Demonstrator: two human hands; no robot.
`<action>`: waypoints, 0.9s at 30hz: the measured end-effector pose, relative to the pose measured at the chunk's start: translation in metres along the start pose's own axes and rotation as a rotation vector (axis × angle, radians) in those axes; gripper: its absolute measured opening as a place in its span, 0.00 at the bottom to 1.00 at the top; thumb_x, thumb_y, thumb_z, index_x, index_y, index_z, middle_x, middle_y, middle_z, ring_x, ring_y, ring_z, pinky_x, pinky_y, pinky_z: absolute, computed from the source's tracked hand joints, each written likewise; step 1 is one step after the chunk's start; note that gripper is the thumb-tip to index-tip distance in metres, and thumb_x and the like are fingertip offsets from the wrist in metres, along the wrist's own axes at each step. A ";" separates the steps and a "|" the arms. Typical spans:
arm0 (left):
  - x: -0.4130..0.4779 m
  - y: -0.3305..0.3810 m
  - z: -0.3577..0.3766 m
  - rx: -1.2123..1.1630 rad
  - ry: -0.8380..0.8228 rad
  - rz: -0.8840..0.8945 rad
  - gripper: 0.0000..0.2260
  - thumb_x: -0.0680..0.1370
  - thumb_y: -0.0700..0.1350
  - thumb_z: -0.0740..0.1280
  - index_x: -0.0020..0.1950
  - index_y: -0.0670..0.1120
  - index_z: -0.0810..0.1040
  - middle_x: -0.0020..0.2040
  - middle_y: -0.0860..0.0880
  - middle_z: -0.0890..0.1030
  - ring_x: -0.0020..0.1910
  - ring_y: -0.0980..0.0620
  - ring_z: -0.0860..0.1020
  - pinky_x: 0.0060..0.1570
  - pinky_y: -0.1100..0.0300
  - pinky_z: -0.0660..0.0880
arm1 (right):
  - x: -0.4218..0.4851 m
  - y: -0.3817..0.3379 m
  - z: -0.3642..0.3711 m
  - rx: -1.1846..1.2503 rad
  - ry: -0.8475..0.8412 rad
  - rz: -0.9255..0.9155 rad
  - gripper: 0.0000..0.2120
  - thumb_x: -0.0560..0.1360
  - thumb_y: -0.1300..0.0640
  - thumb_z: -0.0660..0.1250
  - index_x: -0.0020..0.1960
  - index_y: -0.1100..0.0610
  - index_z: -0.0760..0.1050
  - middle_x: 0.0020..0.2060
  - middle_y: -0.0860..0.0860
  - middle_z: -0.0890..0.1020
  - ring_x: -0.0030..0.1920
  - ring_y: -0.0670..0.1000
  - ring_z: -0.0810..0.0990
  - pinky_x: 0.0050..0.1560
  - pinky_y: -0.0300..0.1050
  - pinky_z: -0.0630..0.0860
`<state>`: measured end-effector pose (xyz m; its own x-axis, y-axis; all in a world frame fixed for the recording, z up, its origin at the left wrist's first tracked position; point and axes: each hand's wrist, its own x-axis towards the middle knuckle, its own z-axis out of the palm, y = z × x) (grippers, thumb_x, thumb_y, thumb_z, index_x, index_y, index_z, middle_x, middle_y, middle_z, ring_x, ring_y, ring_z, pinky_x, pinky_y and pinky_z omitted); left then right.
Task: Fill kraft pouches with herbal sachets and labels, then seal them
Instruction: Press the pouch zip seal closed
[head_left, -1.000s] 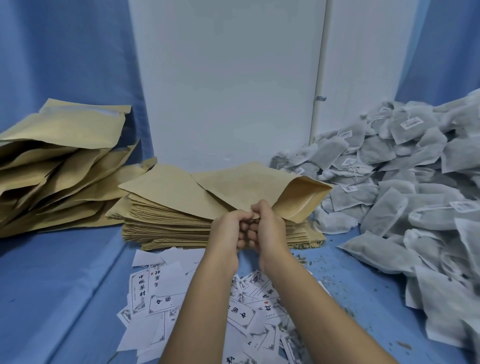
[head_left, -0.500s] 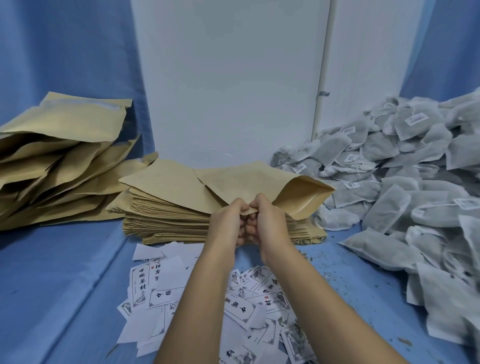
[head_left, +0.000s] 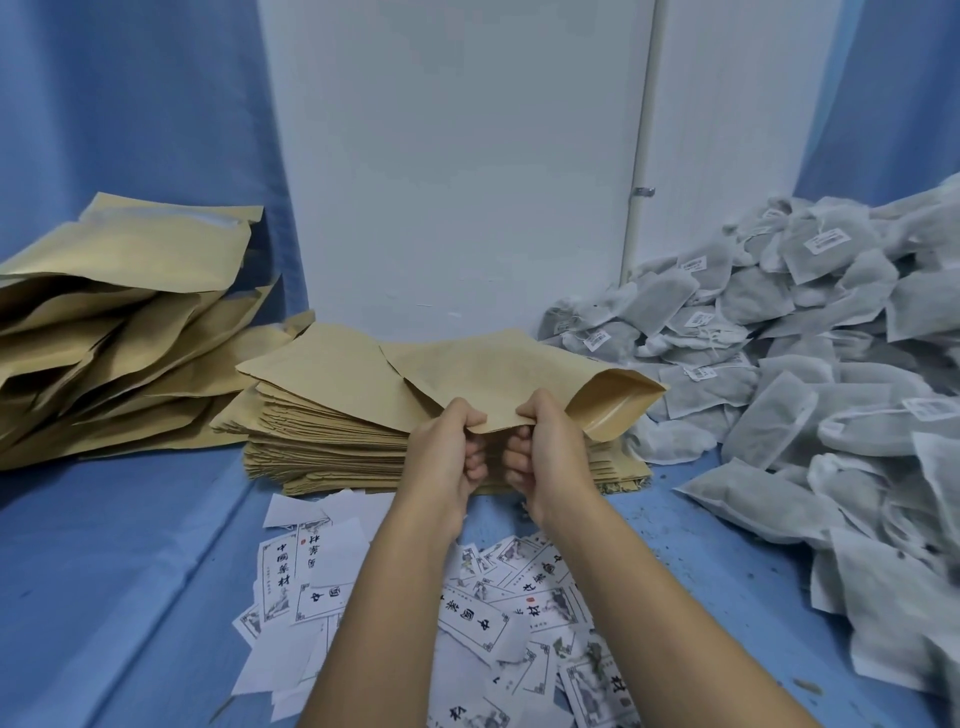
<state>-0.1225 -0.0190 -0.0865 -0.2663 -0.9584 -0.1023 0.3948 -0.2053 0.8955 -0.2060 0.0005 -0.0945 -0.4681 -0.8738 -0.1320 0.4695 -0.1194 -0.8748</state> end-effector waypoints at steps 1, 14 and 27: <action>0.000 0.000 0.000 -0.019 -0.001 -0.004 0.10 0.75 0.36 0.60 0.35 0.45 0.65 0.20 0.53 0.61 0.19 0.57 0.58 0.20 0.66 0.56 | 0.000 0.000 0.000 -0.008 -0.001 0.006 0.15 0.73 0.57 0.57 0.29 0.53 0.58 0.18 0.46 0.59 0.17 0.45 0.54 0.19 0.34 0.51; 0.000 0.004 -0.006 -0.078 0.036 -0.019 0.11 0.75 0.36 0.59 0.35 0.46 0.62 0.21 0.53 0.59 0.19 0.57 0.56 0.21 0.65 0.54 | 0.001 -0.004 -0.005 0.006 0.018 0.037 0.14 0.74 0.56 0.57 0.30 0.53 0.59 0.18 0.45 0.59 0.17 0.44 0.53 0.18 0.34 0.50; 0.001 -0.003 0.000 -0.030 0.326 0.155 0.09 0.73 0.41 0.62 0.34 0.47 0.65 0.25 0.52 0.61 0.25 0.52 0.59 0.26 0.62 0.59 | 0.001 -0.003 -0.002 0.066 0.079 -0.011 0.13 0.74 0.60 0.56 0.31 0.53 0.59 0.18 0.45 0.59 0.18 0.44 0.54 0.19 0.34 0.50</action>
<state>-0.1240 -0.0197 -0.0892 0.0915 -0.9904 -0.1033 0.4351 -0.0535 0.8988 -0.2092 0.0007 -0.0932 -0.5299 -0.8326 -0.1613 0.5110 -0.1616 -0.8443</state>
